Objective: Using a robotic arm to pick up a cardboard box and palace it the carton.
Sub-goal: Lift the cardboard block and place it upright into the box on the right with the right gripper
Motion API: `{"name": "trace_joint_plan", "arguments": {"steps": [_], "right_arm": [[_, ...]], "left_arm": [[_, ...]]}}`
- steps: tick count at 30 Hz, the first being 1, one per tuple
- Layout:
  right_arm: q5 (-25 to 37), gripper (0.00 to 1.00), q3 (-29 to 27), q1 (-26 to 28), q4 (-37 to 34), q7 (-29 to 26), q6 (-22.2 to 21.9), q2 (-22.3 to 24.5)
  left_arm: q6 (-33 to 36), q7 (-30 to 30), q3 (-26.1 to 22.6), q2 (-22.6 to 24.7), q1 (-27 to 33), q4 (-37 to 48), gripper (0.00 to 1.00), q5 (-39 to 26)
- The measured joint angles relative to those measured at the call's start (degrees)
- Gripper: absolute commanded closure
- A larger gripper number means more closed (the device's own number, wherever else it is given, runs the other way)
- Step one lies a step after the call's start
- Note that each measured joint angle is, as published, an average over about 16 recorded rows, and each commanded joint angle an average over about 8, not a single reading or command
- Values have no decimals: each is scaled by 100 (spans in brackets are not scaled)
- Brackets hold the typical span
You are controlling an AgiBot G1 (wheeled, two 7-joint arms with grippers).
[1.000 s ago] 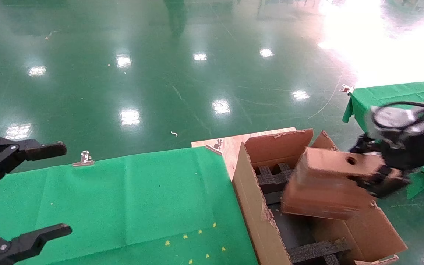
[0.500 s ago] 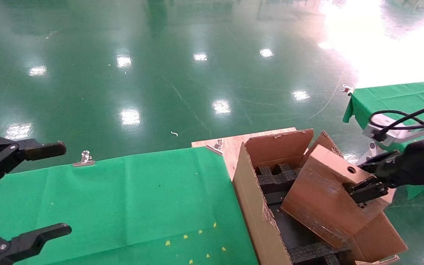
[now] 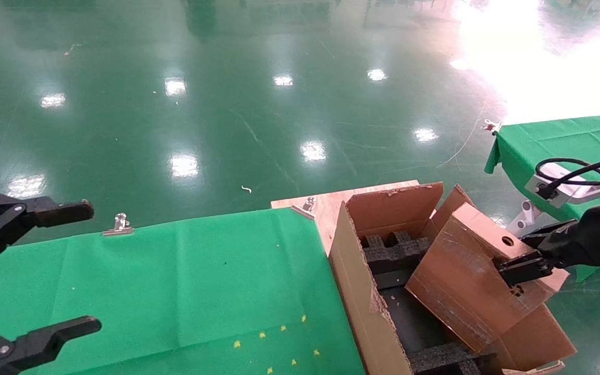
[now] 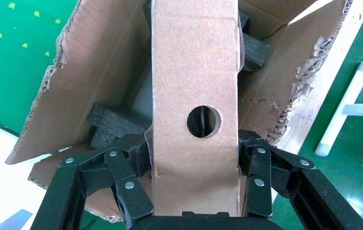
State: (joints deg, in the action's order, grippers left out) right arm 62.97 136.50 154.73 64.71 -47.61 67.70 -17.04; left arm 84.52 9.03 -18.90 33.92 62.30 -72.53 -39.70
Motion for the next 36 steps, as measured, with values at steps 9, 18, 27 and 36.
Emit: {"name": "trace_joint_plan", "arguments": {"steps": [9, 18, 27, 36], "right_arm": [[388, 100, 104, -35, 306, -679, -509, 29], [1255, 100, 363, -74, 1029, -2213, -1227, 87], [1741, 100, 565, -278, 1306, -3298, -1555, -15], [1791, 100, 637, -457, 1301, -3717, -1638, -140]], "left_arm": [[0, -1, -1, 0, 0, 1, 0, 0], [0, -1, -2, 0, 1, 1, 0, 1], [0, -2, -3, -1, 1, 1, 0, 2], [0, -2, -4, -1, 2, 2, 0, 2]]}}
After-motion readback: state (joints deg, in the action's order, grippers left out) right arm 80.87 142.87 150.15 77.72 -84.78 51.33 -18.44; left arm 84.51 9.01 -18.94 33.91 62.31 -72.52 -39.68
